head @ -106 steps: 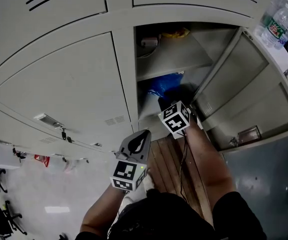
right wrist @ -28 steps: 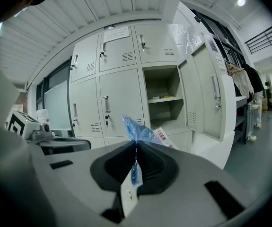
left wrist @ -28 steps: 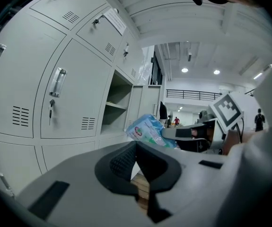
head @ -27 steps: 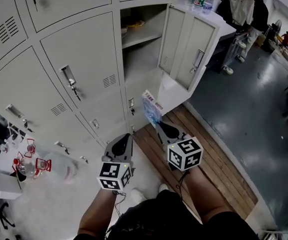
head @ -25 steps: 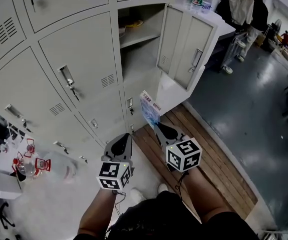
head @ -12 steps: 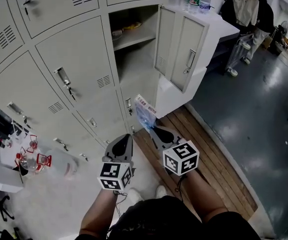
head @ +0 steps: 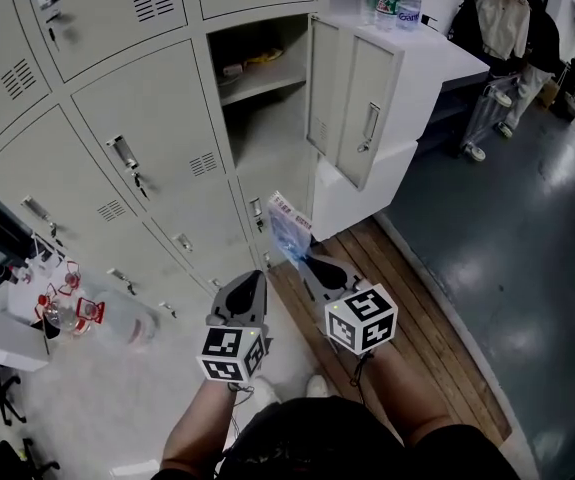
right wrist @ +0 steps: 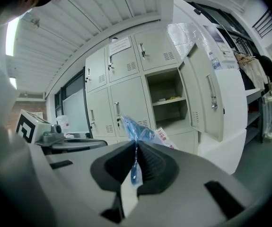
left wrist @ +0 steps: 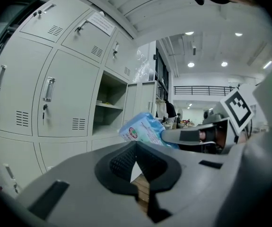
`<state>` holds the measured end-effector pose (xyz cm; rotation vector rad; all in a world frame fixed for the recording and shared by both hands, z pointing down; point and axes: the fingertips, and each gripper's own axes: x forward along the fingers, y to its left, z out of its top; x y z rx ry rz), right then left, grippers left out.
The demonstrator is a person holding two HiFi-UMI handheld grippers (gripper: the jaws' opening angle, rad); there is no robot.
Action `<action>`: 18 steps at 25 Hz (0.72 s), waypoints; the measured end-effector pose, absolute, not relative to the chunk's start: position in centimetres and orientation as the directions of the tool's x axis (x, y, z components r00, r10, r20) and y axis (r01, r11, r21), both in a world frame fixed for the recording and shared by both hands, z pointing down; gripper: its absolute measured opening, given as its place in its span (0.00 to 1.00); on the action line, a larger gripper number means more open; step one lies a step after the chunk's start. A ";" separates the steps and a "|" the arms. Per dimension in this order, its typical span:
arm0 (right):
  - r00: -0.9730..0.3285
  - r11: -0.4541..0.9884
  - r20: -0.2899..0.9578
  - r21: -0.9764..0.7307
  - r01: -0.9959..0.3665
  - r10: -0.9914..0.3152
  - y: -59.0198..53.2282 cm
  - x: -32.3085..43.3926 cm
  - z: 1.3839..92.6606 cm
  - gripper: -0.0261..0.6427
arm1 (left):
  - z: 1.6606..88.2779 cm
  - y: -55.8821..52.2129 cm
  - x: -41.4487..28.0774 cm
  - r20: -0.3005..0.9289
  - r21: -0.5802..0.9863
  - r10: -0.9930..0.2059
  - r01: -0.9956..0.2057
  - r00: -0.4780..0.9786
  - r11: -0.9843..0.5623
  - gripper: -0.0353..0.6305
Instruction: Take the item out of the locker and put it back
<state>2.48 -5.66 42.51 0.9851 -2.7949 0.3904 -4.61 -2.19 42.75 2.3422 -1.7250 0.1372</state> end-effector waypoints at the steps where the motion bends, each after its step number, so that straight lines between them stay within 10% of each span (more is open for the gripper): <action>1: -0.776 0.753 0.226 -0.193 -0.629 -0.589 -5.7 2.8 42.5 0.06 | 42.7 -2.2 -4.2 0.209 0.126 -0.931 -0.953 0.298 -0.277 0.06; 18: -0.829 0.808 0.177 -0.192 -0.557 -0.530 -5.0 6.8 41.7 0.06 | 41.7 -1.1 0.4 0.198 0.073 -0.953 -0.973 0.228 -0.217 0.06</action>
